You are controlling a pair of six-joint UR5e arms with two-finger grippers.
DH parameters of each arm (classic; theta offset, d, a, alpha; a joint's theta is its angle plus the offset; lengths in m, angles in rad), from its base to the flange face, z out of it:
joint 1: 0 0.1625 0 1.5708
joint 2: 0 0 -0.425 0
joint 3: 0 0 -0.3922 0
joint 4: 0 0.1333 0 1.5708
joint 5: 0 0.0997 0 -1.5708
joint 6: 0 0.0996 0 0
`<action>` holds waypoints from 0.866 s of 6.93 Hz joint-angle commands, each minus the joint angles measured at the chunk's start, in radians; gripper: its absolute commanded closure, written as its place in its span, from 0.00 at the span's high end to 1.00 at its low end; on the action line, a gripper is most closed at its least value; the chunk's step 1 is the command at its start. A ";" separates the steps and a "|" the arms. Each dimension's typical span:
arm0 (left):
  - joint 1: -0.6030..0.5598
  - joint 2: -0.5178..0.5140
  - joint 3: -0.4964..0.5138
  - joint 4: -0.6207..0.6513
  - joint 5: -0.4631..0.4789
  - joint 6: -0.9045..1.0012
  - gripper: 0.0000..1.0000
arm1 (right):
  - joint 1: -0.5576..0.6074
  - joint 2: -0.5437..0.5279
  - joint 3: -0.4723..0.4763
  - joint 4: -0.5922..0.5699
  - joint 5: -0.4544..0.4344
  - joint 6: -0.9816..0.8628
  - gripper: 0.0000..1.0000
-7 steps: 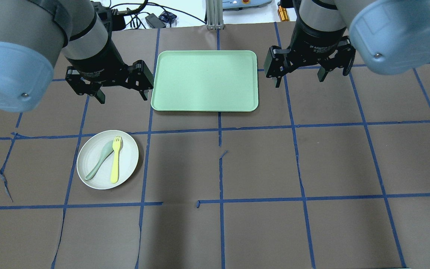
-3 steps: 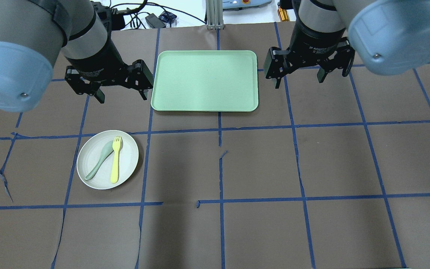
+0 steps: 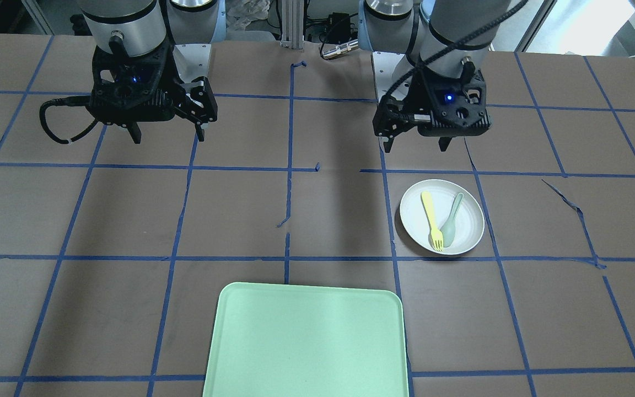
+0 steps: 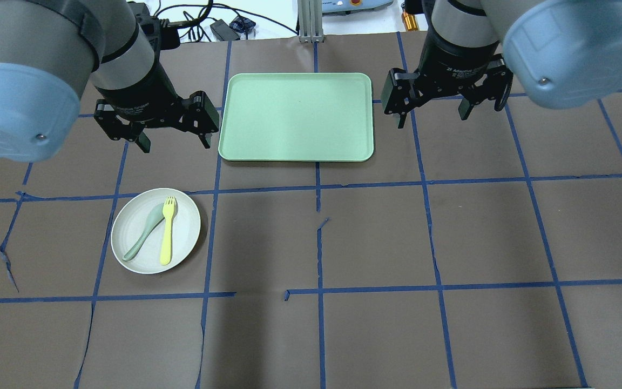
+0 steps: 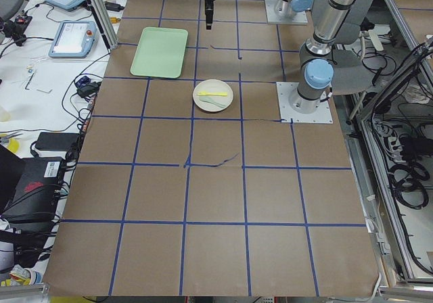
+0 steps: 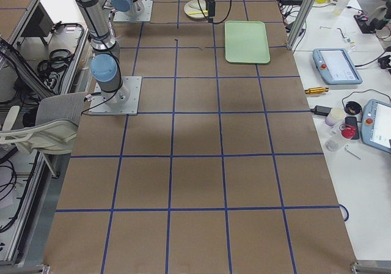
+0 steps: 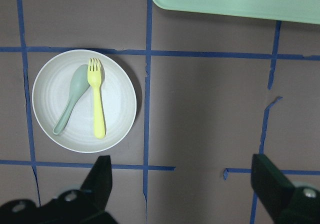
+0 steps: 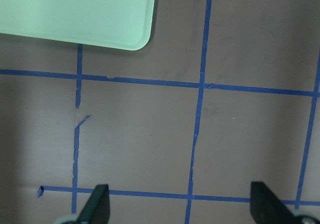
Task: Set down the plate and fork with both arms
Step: 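Lower the left gripper to the rim of the white plate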
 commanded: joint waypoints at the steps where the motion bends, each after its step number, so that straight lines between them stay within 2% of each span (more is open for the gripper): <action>1: 0.268 -0.004 -0.218 0.184 -0.010 0.332 0.98 | 0.002 0.002 0.002 0.001 0.000 0.000 1.00; 3: 0.414 -0.052 -0.484 0.593 -0.012 0.509 0.94 | 0.002 0.002 0.002 0.001 0.000 0.000 1.00; 4: 0.492 -0.088 -0.542 0.637 -0.035 0.604 0.94 | 0.002 0.003 0.000 -0.001 -0.003 0.000 1.00; 5: 0.556 -0.108 -0.549 0.636 -0.076 0.640 0.94 | 0.002 0.003 0.002 -0.001 -0.001 0.000 1.00; 6: 0.561 -0.112 -0.546 0.639 -0.081 0.638 0.94 | 0.002 0.003 0.000 -0.004 -0.001 0.000 1.00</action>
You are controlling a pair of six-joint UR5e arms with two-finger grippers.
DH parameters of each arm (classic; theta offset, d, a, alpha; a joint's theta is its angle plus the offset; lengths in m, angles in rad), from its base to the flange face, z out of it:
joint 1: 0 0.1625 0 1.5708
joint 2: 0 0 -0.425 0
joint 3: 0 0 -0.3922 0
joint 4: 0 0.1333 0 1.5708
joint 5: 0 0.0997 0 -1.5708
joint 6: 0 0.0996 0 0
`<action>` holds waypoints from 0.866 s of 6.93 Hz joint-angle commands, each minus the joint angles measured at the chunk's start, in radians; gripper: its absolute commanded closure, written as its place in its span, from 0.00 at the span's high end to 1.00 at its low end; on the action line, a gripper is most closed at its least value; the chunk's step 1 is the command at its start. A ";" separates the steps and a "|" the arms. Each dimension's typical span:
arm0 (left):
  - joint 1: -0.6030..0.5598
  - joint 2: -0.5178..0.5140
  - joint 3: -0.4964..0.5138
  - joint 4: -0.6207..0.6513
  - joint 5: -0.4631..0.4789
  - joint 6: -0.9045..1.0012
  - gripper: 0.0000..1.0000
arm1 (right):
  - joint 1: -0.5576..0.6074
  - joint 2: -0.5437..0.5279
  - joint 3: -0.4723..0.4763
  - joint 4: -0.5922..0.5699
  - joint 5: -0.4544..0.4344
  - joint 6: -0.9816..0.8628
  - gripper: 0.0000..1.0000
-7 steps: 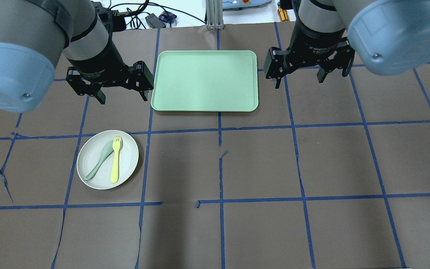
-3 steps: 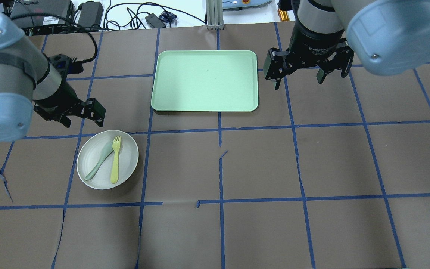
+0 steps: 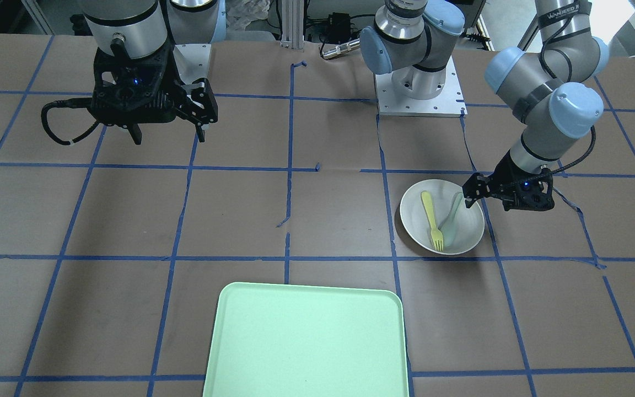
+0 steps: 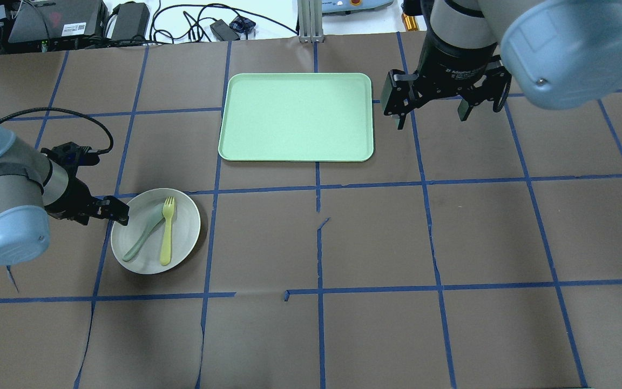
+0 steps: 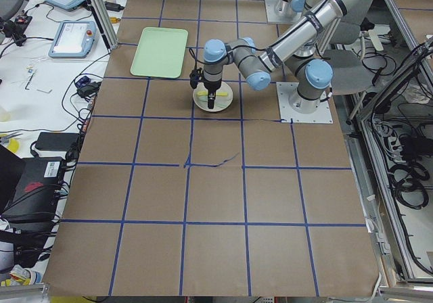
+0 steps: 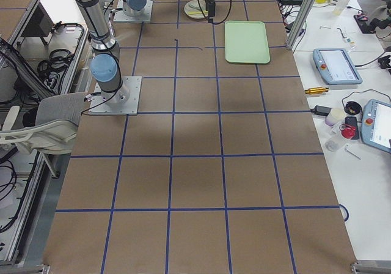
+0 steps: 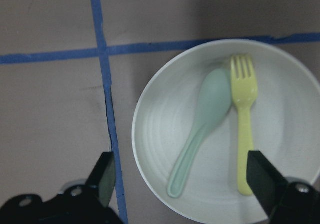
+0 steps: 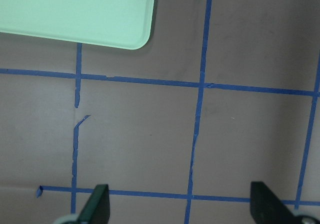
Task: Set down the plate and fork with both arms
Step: 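Lower the left gripper to the rim of the white plate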
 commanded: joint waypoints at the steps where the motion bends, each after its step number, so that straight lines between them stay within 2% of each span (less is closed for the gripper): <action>1: 0.030 -0.014 -0.012 0.019 -0.021 0.018 0.94 | 0.000 -0.001 -0.001 -0.001 -0.001 0.000 1.00; 2: 0.028 -0.016 -0.011 0.020 -0.021 0.018 0.94 | 0.000 -0.001 -0.001 0.001 0.000 0.000 1.00; 3: 0.028 -0.022 -0.014 0.023 -0.021 0.018 0.89 | 0.000 0.000 -0.001 -0.004 -0.001 0.000 1.00; 4: 0.030 -0.041 -0.018 0.023 -0.019 0.020 0.72 | 0.000 0.000 -0.001 -0.003 -0.001 0.000 1.00; 6: 0.031 -0.075 -0.020 0.023 -0.010 0.026 0.52 | 0.000 0.000 0.001 0.002 -0.003 0.000 1.00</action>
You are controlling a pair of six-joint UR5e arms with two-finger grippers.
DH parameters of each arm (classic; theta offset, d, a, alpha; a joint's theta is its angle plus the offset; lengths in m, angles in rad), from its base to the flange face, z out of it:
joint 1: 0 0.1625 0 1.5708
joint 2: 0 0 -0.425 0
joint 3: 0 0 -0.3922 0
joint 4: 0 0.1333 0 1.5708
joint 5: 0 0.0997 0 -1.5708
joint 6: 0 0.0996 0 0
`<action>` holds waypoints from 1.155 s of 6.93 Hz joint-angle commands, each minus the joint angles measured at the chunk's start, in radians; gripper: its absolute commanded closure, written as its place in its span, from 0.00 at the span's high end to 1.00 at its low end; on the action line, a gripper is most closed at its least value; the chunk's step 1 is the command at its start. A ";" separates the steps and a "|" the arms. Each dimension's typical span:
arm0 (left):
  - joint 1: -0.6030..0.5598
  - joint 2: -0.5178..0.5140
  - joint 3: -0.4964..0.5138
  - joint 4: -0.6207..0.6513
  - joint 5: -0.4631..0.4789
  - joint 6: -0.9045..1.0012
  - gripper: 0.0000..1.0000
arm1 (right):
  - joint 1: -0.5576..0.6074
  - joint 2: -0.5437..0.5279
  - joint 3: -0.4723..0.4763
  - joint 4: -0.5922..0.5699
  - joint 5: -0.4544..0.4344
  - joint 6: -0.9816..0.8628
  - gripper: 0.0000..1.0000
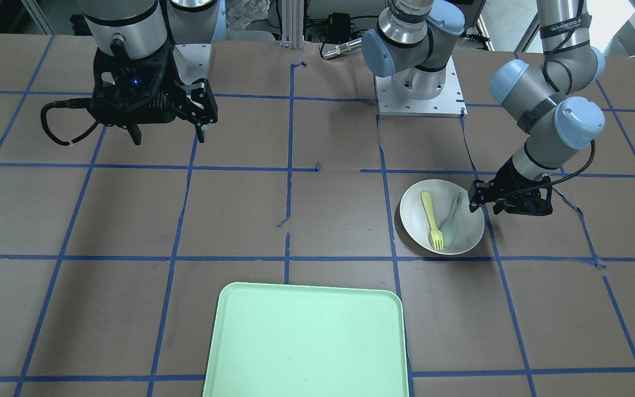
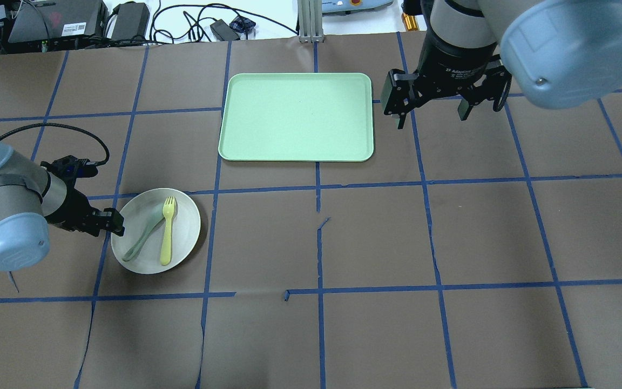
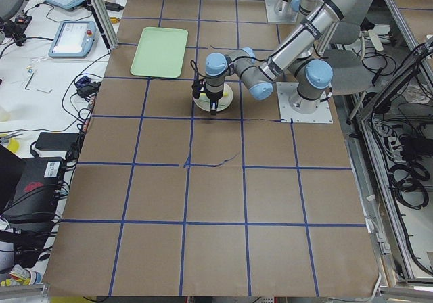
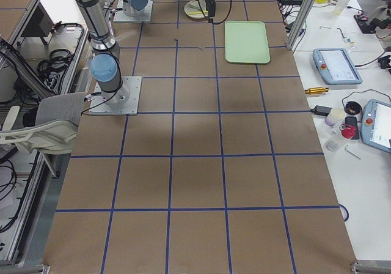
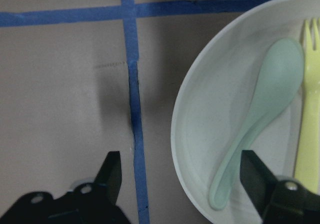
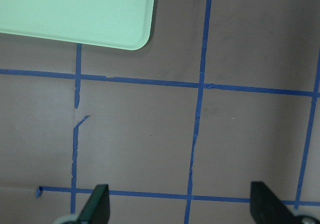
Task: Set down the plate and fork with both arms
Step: 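Grip the plate rim with the left gripper and lift it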
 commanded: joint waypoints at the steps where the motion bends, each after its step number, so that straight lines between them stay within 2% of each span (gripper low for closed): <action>1: 0.000 -0.030 -0.001 0.002 0.003 -0.001 0.39 | 0.000 0.000 0.001 0.001 0.000 0.000 1.00; 2: 0.000 -0.037 -0.001 0.002 -0.005 -0.007 0.28 | 0.000 0.000 -0.001 0.001 0.000 0.000 1.00; 3: 0.000 -0.038 0.002 0.000 -0.008 -0.010 0.03 | 0.000 0.000 -0.001 0.001 -0.001 0.000 1.00; 5: 0.001 -0.028 0.017 -0.003 -0.020 -0.032 0.00 | 0.000 0.000 -0.001 0.001 -0.001 0.000 1.00; 6: -0.002 -0.021 0.060 -0.042 -0.097 -0.033 0.00 | 0.000 0.000 -0.001 0.001 -0.001 0.000 1.00; 7: -0.009 -0.028 0.136 -0.140 -0.118 -0.070 0.00 | 0.002 0.000 -0.001 0.003 -0.001 0.000 1.00; 8: -0.058 -0.042 0.216 -0.203 -0.193 -0.143 0.00 | 0.002 0.000 -0.001 0.001 -0.001 0.000 1.00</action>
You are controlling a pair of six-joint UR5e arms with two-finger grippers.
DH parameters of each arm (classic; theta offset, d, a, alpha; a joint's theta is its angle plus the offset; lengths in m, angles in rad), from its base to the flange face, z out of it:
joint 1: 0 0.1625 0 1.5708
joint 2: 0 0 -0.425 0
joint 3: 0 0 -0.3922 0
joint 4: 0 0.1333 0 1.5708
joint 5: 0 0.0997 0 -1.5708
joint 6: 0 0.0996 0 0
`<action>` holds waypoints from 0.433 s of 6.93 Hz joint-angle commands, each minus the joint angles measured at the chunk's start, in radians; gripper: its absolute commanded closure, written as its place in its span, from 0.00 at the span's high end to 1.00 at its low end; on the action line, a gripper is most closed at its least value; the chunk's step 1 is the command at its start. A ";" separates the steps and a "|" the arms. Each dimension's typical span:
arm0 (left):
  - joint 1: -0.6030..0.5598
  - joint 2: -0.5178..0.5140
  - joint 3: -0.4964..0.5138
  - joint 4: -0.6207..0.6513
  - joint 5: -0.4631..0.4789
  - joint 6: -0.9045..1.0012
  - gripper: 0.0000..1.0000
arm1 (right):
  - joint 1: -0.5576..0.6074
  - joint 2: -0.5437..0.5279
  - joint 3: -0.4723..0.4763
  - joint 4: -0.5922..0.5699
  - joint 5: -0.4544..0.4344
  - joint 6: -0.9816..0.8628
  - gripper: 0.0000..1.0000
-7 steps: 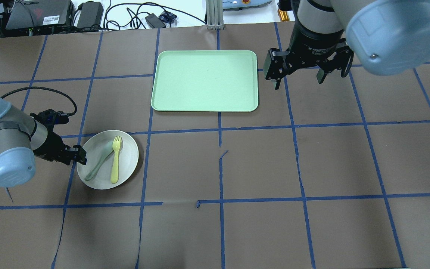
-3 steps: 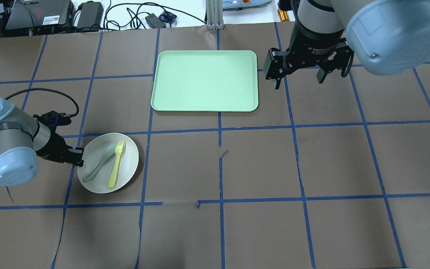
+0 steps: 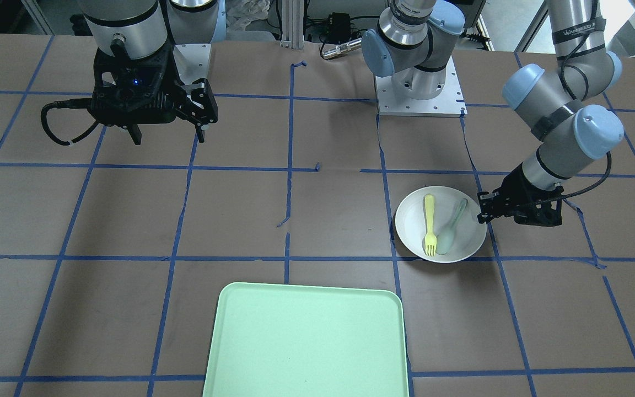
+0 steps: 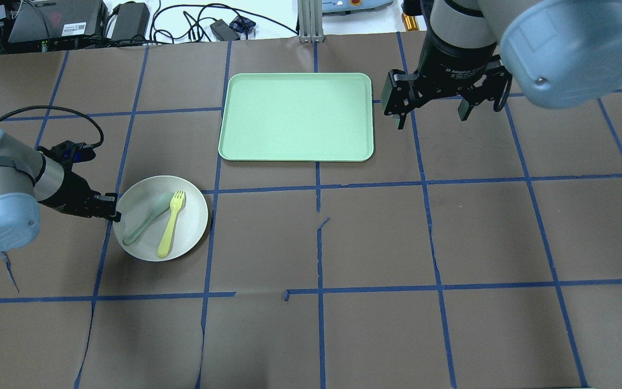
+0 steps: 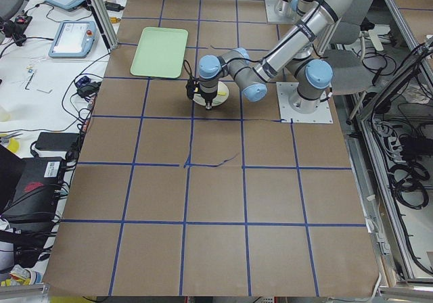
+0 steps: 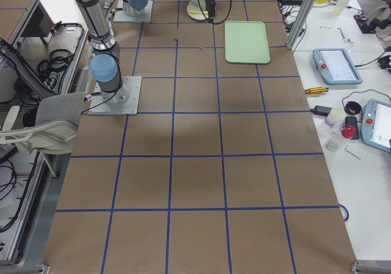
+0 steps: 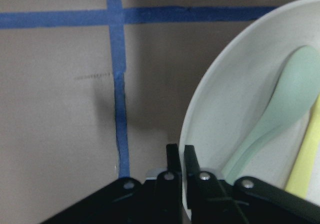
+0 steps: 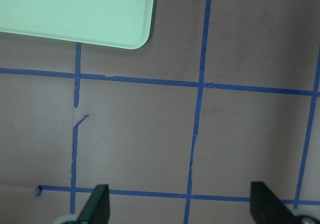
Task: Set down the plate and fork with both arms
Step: 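Grip the plate rim with the left gripper and lift it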
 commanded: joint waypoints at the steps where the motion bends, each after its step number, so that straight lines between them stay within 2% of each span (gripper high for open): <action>1: -0.135 -0.040 0.150 -0.081 -0.083 -0.146 0.00 | 0.001 -0.002 0.000 0.001 0.000 0.000 1.00; 2: -0.242 -0.106 0.221 -0.066 -0.145 -0.299 0.00 | 0.001 0.000 0.000 0.001 0.002 0.000 1.00; 3: -0.331 -0.205 0.344 -0.051 -0.160 -0.425 0.00 | 0.001 0.000 0.002 -0.001 0.002 0.000 1.00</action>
